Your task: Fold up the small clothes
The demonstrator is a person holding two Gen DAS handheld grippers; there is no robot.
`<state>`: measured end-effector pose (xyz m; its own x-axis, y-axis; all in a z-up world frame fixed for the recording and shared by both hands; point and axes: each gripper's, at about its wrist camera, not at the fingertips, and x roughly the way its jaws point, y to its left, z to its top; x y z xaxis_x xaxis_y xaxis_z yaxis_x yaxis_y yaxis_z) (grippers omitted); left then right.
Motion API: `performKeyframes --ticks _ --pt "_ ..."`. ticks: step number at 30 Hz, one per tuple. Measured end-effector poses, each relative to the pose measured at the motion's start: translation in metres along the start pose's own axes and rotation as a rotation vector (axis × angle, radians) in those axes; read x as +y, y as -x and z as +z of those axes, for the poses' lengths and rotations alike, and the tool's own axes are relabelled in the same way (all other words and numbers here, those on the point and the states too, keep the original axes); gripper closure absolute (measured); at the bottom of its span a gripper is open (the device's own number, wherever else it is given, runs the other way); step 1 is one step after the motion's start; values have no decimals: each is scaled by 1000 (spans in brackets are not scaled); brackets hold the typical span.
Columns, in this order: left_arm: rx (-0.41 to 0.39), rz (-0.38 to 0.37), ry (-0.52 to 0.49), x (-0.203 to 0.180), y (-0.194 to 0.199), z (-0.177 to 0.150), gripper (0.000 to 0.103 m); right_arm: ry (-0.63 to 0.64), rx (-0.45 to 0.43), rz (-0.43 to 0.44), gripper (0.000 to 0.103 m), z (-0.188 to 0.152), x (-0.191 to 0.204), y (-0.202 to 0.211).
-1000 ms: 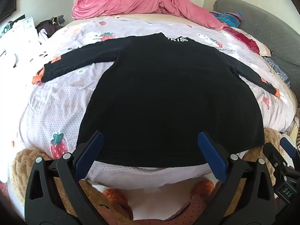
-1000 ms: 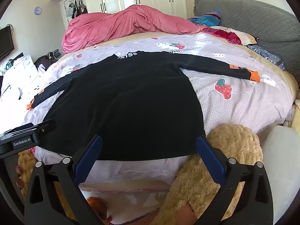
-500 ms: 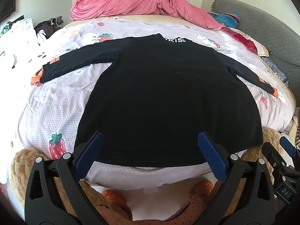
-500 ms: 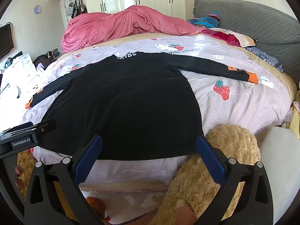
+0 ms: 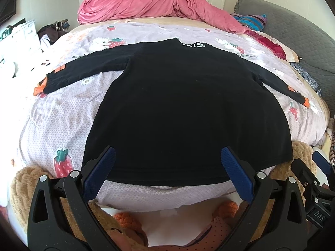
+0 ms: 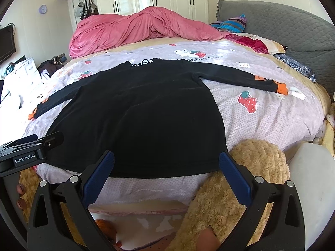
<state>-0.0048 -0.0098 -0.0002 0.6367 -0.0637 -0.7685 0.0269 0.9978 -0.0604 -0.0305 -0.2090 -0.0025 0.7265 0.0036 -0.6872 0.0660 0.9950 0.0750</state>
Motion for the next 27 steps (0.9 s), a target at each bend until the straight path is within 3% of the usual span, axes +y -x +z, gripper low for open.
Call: performKeyframes --ticks 27 --pt "0 -6 -8 -2 0 -2 8 10 2 0 4 -1 3 -2"
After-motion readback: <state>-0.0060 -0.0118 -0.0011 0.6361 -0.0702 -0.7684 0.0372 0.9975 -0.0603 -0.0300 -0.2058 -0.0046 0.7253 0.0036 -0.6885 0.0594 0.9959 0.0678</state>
